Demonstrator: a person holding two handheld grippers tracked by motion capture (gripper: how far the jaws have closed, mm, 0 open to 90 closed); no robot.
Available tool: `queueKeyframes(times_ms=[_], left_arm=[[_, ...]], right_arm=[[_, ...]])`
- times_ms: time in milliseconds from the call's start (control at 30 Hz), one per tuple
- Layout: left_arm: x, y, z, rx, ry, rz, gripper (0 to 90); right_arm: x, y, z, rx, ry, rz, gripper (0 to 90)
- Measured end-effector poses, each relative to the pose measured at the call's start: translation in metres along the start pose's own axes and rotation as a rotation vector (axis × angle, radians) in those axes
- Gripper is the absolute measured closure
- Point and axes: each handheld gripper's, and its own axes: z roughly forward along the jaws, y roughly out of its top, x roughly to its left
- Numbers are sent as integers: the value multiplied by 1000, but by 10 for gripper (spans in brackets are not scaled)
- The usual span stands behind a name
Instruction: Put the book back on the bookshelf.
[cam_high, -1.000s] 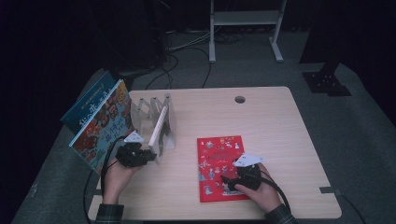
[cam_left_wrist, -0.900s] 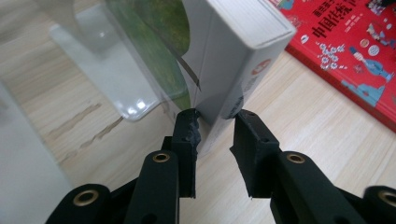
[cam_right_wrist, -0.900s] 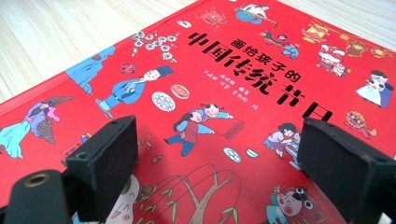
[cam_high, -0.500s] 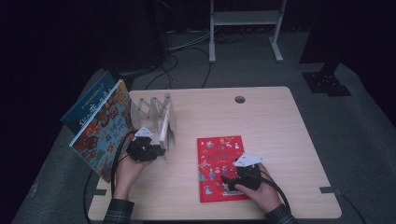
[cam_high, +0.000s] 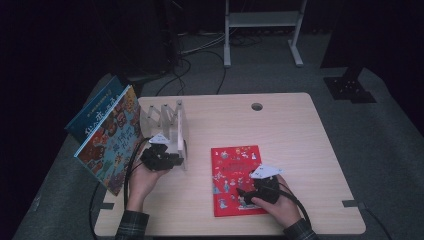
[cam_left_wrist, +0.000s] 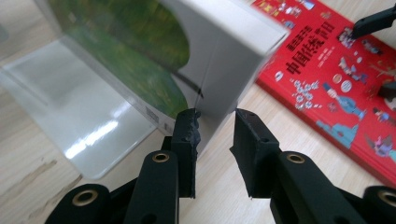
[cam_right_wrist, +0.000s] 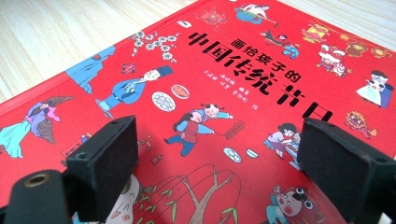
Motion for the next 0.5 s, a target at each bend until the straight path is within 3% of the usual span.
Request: queueKeyframes(times_ms=[133, 233, 500], left_arm=[[2, -4, 0, -17, -7, -22, 697], [2, -6, 0, 16, 22, -2, 678], [5, -10, -4, 17, 31, -2, 653]], right_arm=[[0, 0, 0, -1, 0, 1, 117], [0, 0, 0, -2, 0, 0, 118], [0, 0, 0, -4, 0, 0, 118]])
